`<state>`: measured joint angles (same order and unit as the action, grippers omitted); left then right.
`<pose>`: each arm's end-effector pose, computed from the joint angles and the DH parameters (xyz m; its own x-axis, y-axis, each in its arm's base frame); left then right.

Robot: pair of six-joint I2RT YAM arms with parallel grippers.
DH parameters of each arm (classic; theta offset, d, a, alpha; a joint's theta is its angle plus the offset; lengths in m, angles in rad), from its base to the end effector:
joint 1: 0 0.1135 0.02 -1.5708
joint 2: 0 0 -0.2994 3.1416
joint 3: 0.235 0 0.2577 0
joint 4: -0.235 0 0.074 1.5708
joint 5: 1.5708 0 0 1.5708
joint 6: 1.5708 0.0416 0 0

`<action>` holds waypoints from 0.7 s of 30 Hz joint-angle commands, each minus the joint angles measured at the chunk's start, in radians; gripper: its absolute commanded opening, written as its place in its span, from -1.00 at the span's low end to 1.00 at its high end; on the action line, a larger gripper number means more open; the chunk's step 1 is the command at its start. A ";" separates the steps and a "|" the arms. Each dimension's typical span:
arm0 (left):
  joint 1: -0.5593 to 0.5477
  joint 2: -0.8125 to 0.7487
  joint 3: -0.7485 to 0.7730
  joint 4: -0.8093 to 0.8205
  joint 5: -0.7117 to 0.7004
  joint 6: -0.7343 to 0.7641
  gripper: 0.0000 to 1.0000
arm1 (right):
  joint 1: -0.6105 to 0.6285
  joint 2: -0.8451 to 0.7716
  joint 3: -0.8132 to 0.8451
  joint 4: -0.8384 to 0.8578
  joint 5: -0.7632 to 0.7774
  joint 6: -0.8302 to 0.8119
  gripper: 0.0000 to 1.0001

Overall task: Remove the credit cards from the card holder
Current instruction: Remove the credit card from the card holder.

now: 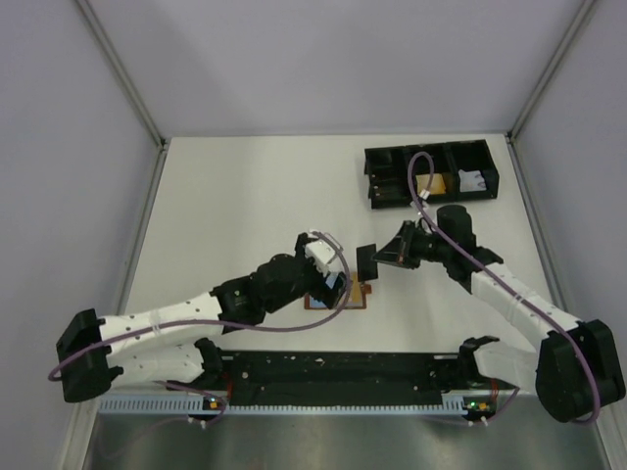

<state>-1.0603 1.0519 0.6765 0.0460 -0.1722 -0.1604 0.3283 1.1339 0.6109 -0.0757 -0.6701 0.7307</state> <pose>0.1213 -0.2020 0.3002 -0.2807 0.1791 -0.9429 0.7451 0.6599 -0.0964 0.2079 0.0981 0.2515 -0.8900 0.2494 -0.3816 -0.1938 0.5506 0.8120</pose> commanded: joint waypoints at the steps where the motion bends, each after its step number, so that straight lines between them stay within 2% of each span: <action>1: -0.116 0.016 0.008 0.133 -0.156 0.307 0.86 | 0.025 -0.069 0.055 -0.002 0.046 0.101 -1.00; 5: -0.243 0.080 0.011 0.233 -0.309 0.465 0.86 | 0.054 -0.086 0.082 -0.024 0.060 0.150 -1.00; 8: -0.297 0.144 0.023 0.299 -0.387 0.564 0.82 | 0.075 -0.097 0.108 -0.056 0.081 0.168 -1.00; 17: -0.377 0.342 0.055 0.570 -0.651 0.801 0.29 | 0.091 -0.138 0.130 -0.084 0.106 0.199 -1.00; 21: -0.392 0.410 0.072 0.655 -0.705 0.869 0.05 | 0.098 -0.145 0.130 -0.085 0.112 0.208 -1.00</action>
<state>-1.4357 1.4242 0.6975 0.5110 -0.7589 0.5945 0.4107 1.0164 0.6899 -0.1635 -0.5755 0.9192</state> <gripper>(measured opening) 0.572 0.006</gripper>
